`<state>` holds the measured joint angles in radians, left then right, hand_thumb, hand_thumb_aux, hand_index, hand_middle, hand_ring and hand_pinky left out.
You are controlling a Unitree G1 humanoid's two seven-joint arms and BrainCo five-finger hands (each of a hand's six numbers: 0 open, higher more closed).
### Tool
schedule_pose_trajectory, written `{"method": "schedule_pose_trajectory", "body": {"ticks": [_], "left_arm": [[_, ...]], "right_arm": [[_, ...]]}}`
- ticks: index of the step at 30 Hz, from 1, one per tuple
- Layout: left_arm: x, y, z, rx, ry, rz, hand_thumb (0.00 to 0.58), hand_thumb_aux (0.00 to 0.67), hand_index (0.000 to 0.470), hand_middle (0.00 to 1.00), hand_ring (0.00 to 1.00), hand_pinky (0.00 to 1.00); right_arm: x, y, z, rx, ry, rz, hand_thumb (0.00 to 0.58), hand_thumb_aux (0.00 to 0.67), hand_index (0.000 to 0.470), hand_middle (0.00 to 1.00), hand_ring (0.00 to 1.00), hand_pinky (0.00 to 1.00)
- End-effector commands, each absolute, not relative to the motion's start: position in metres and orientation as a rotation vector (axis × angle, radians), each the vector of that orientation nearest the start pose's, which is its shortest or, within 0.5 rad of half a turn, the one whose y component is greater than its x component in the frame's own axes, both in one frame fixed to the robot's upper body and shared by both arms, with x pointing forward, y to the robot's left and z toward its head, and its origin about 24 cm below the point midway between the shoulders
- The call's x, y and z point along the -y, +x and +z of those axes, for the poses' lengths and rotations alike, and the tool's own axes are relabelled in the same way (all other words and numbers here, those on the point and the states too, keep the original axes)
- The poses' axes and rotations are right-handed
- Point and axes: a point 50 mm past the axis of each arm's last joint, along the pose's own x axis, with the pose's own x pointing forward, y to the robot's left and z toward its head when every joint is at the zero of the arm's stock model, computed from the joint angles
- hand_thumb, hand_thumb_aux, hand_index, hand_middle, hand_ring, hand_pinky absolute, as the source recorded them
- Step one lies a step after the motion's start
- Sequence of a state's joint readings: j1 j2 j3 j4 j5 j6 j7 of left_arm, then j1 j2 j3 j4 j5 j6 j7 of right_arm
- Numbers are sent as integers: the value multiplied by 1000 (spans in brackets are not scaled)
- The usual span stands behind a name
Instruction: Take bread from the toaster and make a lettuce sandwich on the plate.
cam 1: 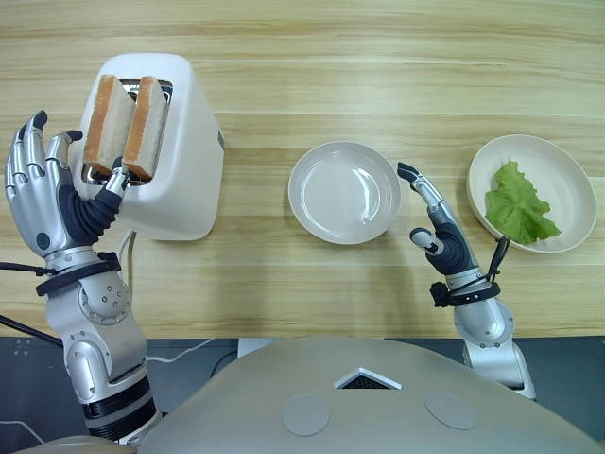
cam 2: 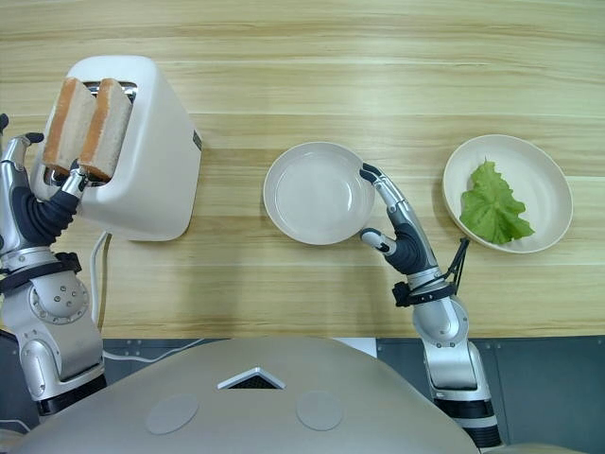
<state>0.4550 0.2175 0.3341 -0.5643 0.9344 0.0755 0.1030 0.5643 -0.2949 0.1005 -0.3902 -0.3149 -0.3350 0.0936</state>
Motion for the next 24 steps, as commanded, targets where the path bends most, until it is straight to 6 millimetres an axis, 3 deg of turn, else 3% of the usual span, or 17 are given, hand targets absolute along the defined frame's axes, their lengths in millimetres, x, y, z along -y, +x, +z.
{"method": "schedule_pose_trajectory", "body": {"ticks": [1,2,3,4,5,6,7,15,20,21,22,23,24], "left_arm": [[-263,147,105,-38,1304,491,255,168,118,0,0,0],[-263,148,105,-41,1299,493,301,205,144,0,0,0],[-263,148,104,-43,1296,495,432,331,232,0,0,0],[-264,147,104,-46,1294,498,468,376,264,0,0,0],[-264,147,104,-48,1296,500,554,528,370,0,0,0],[-265,147,104,-49,1299,504,579,646,453,0,0,0],[-265,147,104,-50,1302,507,580,670,470,0,0,0],[-263,152,117,54,1306,575,580,670,470,0,0,0],[-259,150,151,263,1274,676,580,670,470,0,0,0],[-258,148,160,308,1266,699,580,670,470,188,188,188],[-258,147,166,341,1255,715,580,670,470,878,878,878],[-257,146,171,370,1245,727,580,670,470,1000,1000,1000],[-256,145,174,394,1234,733,580,670,470,1000,1000,1000]], "right_arm": [[166,138,52,125,-541,281,0,0,0,0,0,0],[166,139,52,125,-541,281,0,0,0,0,0,0],[166,139,52,125,-541,281,0,0,0,0,0,0],[166,139,52,125,-541,280,0,0,0,0,0,0],[166,139,52,125,-541,280,0,0,0,0,0,0],[166,139,52,125,-541,280,0,0,0,0,0,0],[166,139,52,125,-541,280,0,0,0,0,0,0],[167,141,50,121,-540,276,0,0,0,0,0,0],[166,141,49,119,-541,282,0,0,0,0,0,0],[166,142,49,120,-541,283,0,0,0,0,0,0],[166,142,49,121,-541,283,0,0,0,0,0,0],[166,142,49,121,-541,283,0,0,0,0,0,0],[166,142,49,121,-541,283,0,0,0,0,0,0]]}}
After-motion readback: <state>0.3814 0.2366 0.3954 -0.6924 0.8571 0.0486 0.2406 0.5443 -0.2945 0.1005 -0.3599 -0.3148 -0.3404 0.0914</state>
